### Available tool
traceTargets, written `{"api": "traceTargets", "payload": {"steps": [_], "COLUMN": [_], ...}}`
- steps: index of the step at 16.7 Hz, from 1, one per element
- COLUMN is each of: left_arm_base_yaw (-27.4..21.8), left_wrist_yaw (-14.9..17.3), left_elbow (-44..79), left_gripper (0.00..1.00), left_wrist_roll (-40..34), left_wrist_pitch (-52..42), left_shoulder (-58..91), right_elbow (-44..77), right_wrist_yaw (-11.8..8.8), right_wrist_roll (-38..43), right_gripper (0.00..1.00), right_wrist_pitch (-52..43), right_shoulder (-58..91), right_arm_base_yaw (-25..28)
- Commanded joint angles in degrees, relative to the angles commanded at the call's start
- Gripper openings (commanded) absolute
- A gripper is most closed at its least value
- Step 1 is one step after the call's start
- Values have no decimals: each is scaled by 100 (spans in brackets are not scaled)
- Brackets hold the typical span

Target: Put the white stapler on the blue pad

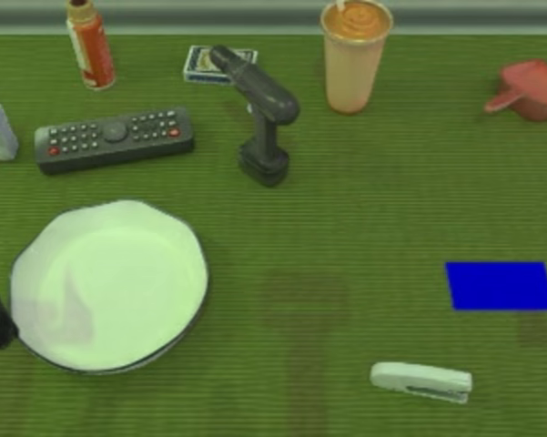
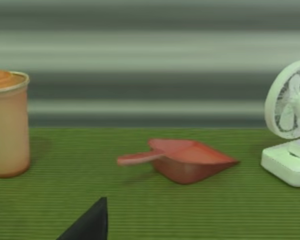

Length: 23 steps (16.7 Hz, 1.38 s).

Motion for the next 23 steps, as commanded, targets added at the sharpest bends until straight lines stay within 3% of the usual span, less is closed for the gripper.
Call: {"api": "traceTargets", "payload": {"steps": [3, 7, 18, 23], "left_arm_base_yaw": [0, 0, 0, 0], "left_wrist_yaw": [0, 0, 0, 0], "left_elbow": [0, 0, 0, 0], "left_gripper": [100, 100, 100, 100], "left_wrist_roll": [0, 0, 0, 0], "left_wrist_pitch": [0, 0, 0, 0], "left_shoulder": [0, 0, 0, 0], "right_elbow": [63, 860, 4801, 6329], "right_wrist_yaw": [-3, -18, -16, -31], "right_wrist_roll": [-33, -429, -2536, -3317], "right_gripper": [100, 100, 100, 100], "right_wrist_pitch": [-58, -762, -4638, -6027], "right_shoulder": [63, 904, 6698, 8649], "right_arm_base_yaw": [41, 505, 2855, 3740]}}
